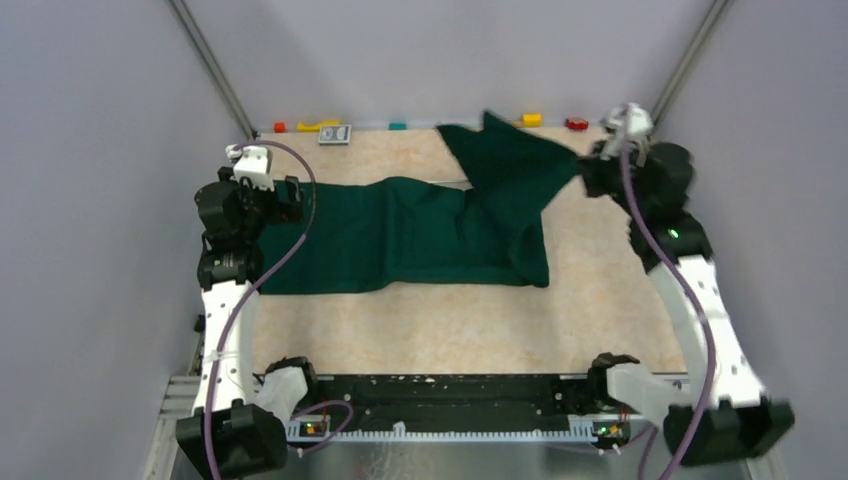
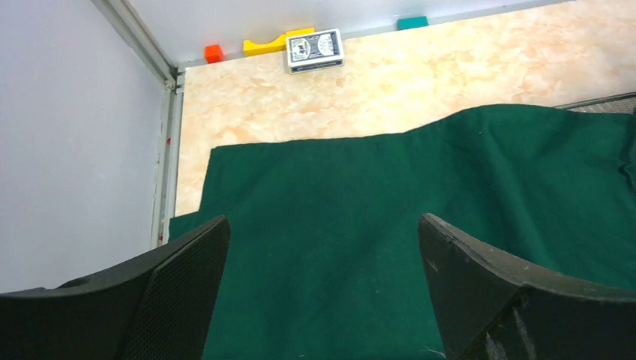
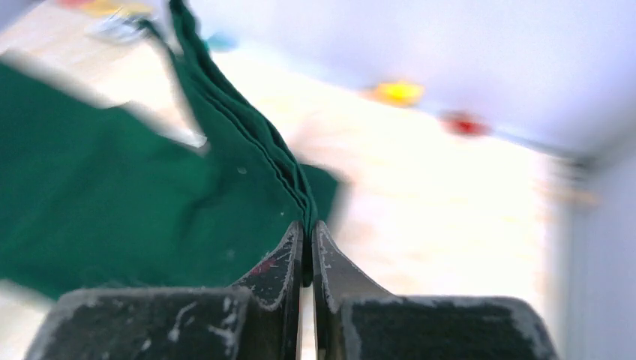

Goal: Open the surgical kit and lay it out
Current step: Open the surgical kit at the center of the board.

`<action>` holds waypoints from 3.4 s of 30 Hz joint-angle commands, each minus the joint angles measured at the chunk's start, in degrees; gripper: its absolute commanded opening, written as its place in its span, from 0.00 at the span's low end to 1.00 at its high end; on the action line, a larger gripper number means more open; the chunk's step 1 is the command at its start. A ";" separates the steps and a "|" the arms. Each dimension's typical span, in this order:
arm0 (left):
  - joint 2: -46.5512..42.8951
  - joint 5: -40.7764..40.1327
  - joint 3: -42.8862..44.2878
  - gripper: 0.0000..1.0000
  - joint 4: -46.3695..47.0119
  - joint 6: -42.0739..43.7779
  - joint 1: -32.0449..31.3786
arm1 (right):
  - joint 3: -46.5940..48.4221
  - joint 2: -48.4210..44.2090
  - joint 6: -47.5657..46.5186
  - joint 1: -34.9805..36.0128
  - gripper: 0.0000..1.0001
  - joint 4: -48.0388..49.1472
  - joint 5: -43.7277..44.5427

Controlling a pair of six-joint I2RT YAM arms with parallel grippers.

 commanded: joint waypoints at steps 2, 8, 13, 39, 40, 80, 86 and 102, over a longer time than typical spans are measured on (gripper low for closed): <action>-0.48 4.28 0.53 0.99 3.47 0.35 0.03 | -12.21 -20.07 -13.07 -19.89 0.00 -3.63 10.95; -2.15 5.32 -5.57 0.99 6.42 2.50 0.00 | -29.34 -24.89 -24.64 -35.88 0.22 2.08 24.28; -2.29 5.38 -8.54 0.99 7.60 4.51 -0.03 | -34.33 -18.89 -30.24 -38.34 0.44 11.43 28.64; 7.44 5.43 -6.93 0.99 12.50 1.25 -0.14 | -27.84 20.68 -42.15 -35.81 0.61 15.54 15.59; 7.70 5.13 -6.86 0.99 12.44 1.24 -0.14 | -27.40 22.40 -43.57 -36.27 0.60 15.57 17.25; 64.69 40.40 33.68 0.99 15.84 -1.27 -9.09 | -4.87 19.96 -33.11 -21.92 0.72 -6.99 6.35; 75.50 48.09 44.28 0.99 15.99 -7.66 -10.30 | -4.64 17.85 -28.70 -19.71 0.72 -10.39 1.25; 80.41 58.11 44.48 0.98 24.38 -20.79 -11.66 | -7.88 18.92 -25.52 -18.00 0.72 -8.83 -0.10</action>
